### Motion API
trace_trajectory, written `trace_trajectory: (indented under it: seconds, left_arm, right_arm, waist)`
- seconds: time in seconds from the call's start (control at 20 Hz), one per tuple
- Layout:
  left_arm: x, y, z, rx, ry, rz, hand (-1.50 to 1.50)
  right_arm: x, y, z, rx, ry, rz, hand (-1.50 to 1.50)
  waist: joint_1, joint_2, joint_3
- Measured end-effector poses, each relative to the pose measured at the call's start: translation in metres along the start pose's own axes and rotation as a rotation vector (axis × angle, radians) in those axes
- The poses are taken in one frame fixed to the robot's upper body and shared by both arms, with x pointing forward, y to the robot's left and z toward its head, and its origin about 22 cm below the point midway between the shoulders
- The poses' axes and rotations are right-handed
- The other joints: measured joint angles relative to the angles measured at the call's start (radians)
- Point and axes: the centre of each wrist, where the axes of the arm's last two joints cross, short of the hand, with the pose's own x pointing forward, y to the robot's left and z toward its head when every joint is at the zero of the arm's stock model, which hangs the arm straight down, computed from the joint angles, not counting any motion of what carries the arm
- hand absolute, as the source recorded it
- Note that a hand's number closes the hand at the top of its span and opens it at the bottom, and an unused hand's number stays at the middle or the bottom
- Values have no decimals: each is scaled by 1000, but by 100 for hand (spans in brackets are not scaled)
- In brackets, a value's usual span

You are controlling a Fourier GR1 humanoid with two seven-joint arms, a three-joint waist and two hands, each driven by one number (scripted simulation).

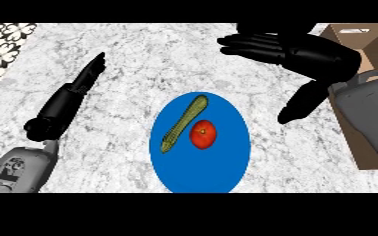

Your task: Pick the tomato from the plate and place it in the cardboard box

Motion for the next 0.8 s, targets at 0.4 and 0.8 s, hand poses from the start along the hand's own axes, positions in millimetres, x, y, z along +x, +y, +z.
trace_trajectory:
  seconds: [0.4,0.8]
  left_arm:
    - [-2,-1,2,10,5,-2,0]
    - [0,-3,1,10,5,-5,0]
  right_arm:
    - [58,19,-41,265,56,203,-150]
    - [100,50,-57,383,167,296,-150]
  waist:
    - [-12,-4,0]
    - [-13,-2,1]
